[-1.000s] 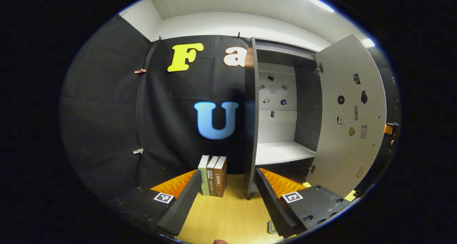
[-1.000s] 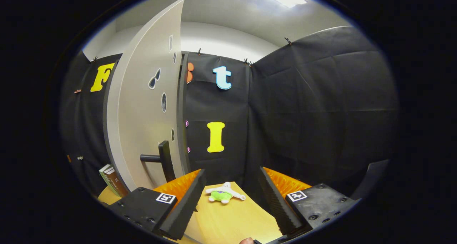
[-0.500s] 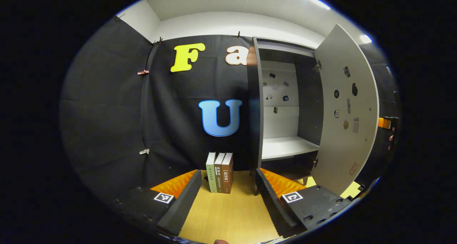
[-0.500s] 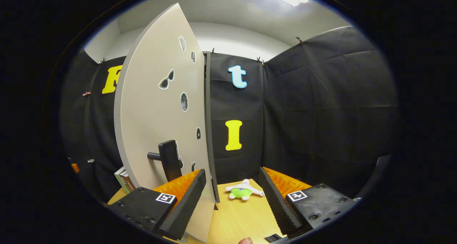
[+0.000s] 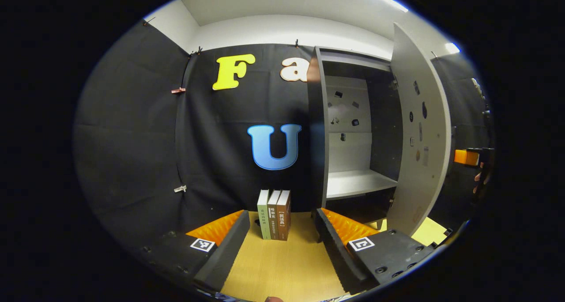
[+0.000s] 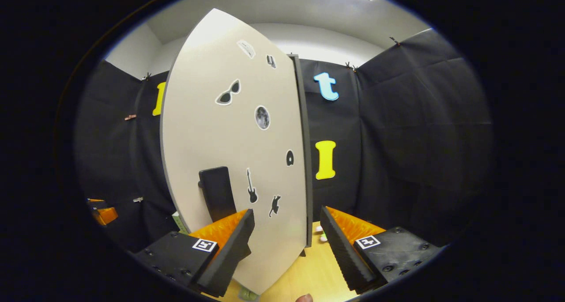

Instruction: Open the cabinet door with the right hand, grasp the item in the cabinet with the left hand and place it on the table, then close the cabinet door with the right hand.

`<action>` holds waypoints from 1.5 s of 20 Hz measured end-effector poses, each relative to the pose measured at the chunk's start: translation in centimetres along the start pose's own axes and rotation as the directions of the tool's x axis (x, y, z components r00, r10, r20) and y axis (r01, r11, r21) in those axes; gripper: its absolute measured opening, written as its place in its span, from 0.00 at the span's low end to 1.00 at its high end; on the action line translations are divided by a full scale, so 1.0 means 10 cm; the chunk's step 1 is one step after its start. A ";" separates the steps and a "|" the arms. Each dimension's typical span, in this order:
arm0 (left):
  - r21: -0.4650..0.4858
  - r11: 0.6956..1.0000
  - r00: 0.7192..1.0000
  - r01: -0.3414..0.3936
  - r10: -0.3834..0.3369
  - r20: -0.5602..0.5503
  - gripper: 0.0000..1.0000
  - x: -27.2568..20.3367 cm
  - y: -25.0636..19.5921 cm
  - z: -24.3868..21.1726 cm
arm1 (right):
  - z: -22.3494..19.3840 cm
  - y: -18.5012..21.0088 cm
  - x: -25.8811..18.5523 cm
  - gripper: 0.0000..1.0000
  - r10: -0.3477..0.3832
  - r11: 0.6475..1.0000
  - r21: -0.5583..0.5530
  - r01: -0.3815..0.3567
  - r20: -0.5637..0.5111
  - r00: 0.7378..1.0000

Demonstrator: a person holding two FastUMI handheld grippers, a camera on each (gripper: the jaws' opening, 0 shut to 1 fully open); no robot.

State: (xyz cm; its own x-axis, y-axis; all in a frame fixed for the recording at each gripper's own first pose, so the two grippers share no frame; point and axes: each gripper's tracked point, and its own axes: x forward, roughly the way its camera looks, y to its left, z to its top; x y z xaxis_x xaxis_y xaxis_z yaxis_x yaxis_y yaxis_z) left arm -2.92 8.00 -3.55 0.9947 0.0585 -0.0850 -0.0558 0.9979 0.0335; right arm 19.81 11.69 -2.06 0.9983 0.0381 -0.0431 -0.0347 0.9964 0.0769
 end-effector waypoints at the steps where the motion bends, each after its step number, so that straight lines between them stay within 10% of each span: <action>1: -0.001 1.000 1.000 -0.001 0.001 -0.001 0.94 0.00 -0.01 0.00 | -0.03 0.12 -0.02 0.98 0.036 0.999 0.004 -0.035 -0.007 0.999; 30: 0.005 1.000 1.000 0.017 -0.017 -0.002 0.94 -0.13 -0.24 0.08 | -0.07 0.13 -0.24 0.98 0.056 0.998 0.009 -0.056 0.004 0.998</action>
State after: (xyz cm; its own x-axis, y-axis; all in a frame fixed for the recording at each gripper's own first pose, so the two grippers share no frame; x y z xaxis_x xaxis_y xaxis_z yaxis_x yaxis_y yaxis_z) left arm -3.97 5.47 -2.73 0.9953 0.0416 -0.0874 -0.0385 0.9986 0.0366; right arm 17.35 12.95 -2.52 0.9950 0.0934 -0.0346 -0.0901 0.9921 0.0878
